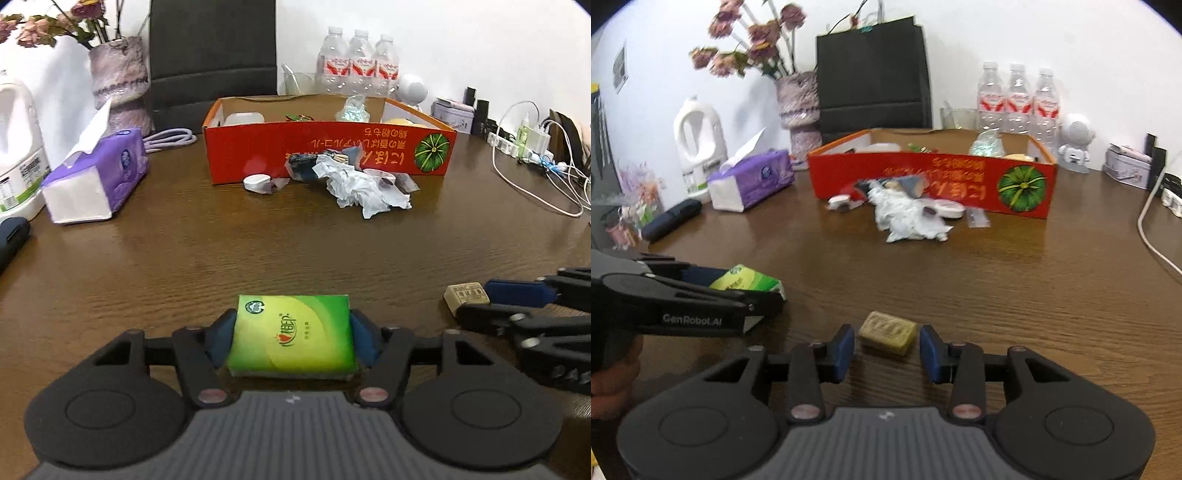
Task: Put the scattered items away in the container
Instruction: 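Carry the tissue pack and gold block into the cardboard box and release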
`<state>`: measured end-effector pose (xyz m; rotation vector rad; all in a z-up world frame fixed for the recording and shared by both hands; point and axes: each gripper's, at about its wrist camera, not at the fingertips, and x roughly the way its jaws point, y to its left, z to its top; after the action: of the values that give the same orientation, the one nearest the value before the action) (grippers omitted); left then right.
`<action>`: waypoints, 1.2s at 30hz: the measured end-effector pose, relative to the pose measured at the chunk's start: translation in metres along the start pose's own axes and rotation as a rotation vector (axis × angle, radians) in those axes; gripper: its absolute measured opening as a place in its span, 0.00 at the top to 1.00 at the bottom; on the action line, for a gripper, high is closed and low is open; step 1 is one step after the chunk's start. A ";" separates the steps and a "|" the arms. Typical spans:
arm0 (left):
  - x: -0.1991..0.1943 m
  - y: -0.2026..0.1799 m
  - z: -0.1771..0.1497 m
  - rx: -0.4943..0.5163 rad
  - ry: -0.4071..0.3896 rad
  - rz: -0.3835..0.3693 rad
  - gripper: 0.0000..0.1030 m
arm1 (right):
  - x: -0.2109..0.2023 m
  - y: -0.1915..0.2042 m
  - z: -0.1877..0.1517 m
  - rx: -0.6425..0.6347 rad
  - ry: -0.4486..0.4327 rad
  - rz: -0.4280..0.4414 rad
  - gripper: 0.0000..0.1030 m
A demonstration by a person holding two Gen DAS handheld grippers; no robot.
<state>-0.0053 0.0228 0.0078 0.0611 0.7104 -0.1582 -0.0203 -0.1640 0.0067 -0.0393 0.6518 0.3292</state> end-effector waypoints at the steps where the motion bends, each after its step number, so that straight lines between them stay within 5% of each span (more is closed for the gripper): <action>1: -0.003 -0.001 -0.002 -0.016 -0.006 0.005 0.37 | 0.002 0.005 0.001 -0.021 -0.001 -0.012 0.69; 9: -0.027 0.005 0.024 -0.079 -0.120 0.028 0.38 | -0.009 -0.003 0.033 -0.024 -0.084 -0.009 0.70; 13: -0.018 0.014 0.084 -0.053 -0.204 0.006 0.38 | -0.013 -0.044 0.086 0.053 -0.163 0.000 0.70; 17: 0.031 0.028 0.164 -0.052 -0.174 -0.009 0.38 | 0.013 -0.089 0.150 0.093 -0.161 0.018 0.70; 21: 0.113 0.031 0.231 -0.032 -0.037 0.022 0.38 | 0.085 -0.125 0.217 0.088 -0.045 -0.003 0.70; 24: 0.170 0.032 0.251 -0.021 0.083 0.081 0.38 | 0.145 -0.138 0.251 0.094 0.090 -0.044 0.70; 27: 0.206 0.036 0.253 -0.001 0.160 0.144 0.37 | 0.195 -0.138 0.260 0.078 0.222 -0.060 0.70; 32: 0.223 0.031 0.250 0.056 0.177 0.166 0.29 | 0.249 -0.136 0.252 0.027 0.398 -0.126 0.70; 34: 0.228 0.030 0.248 0.051 0.201 0.161 0.28 | 0.253 -0.134 0.252 0.018 0.405 -0.131 0.65; 36: 0.229 0.026 0.245 0.080 0.215 0.165 0.23 | 0.251 -0.134 0.255 0.031 0.405 -0.109 0.46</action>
<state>0.3276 -0.0069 0.0433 0.2148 0.9101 -0.0213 0.3588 -0.1832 0.0500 -0.1138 1.0516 0.2061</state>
